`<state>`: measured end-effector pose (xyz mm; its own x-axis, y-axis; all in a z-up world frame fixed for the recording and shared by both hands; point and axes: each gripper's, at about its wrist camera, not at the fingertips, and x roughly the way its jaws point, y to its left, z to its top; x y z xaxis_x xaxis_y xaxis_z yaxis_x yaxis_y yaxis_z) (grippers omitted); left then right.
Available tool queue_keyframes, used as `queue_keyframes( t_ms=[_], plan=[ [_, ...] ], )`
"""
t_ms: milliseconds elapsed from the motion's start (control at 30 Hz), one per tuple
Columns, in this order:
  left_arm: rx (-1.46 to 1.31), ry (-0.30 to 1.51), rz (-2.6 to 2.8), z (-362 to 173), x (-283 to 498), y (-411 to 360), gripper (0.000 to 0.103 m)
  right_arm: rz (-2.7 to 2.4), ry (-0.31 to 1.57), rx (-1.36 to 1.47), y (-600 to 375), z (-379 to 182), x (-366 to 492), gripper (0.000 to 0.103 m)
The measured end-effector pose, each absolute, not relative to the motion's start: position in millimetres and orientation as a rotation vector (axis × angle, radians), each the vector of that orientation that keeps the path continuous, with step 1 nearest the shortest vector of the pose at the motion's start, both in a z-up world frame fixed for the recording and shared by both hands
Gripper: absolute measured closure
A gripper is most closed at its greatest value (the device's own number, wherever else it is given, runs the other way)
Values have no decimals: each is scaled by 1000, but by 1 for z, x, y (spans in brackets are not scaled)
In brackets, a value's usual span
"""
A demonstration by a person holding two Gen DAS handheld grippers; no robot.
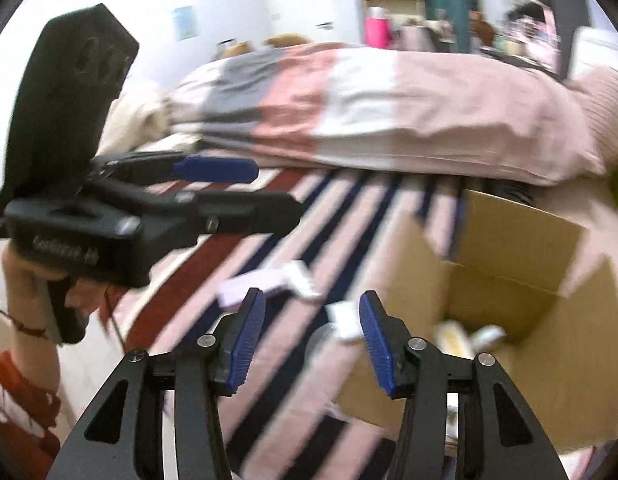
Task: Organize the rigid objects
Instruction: 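Move the right gripper back and grasp the lilac box upright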
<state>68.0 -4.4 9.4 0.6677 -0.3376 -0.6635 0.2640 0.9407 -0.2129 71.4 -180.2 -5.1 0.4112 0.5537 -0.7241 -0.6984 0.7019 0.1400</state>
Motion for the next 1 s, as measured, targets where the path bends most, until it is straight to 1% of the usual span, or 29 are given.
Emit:
queue_keyframes(
  t_ms=[67, 267, 400, 533, 633, 733, 767, 800, 833, 867, 933, 1000],
  plan=[
    [-127, 774, -311, -5, 60, 19, 24, 846, 843, -223, -154, -14, 65, 42],
    [-169, 851, -229, -72, 58, 73, 24, 911, 947, -266, -94, -67, 71, 40],
    [-202, 914, -231, -116, 64, 84, 24, 892, 1017, -300, -74, -106, 79, 40],
    [-226, 971, -275, -157, 73, 80, 24, 837, 1079, -304, -76, -141, 90, 40],
    [-220, 987, -299, -171, 76, 70, 24, 799, 1112, -274, -84, -157, 98, 40],
    [-177, 980, -279, -172, 80, 60, 24, 789, 1108, -248, -94, -165, 99, 40],
    [-162, 983, -268, -172, 81, 57, 26, 789, 1097, -263, -95, -164, 97, 40],
    [-135, 986, -250, -172, 82, 53, 34, 785, 1087, -282, -95, -163, 95, 40],
    [-117, 987, -240, -172, 82, 51, 49, 781, 1076, -299, -96, -163, 92, 40],
    [-94, 988, -236, -171, 81, 47, 58, 779, 1065, -316, -96, -162, 89, 40],
    [-86, 994, -241, -169, 78, 43, 67, 784, 1054, -338, -97, -163, 82, 40],
    [-92, 1003, -250, -166, 73, 41, 68, 789, 1041, -352, -97, -162, 78, 40]
  ],
)
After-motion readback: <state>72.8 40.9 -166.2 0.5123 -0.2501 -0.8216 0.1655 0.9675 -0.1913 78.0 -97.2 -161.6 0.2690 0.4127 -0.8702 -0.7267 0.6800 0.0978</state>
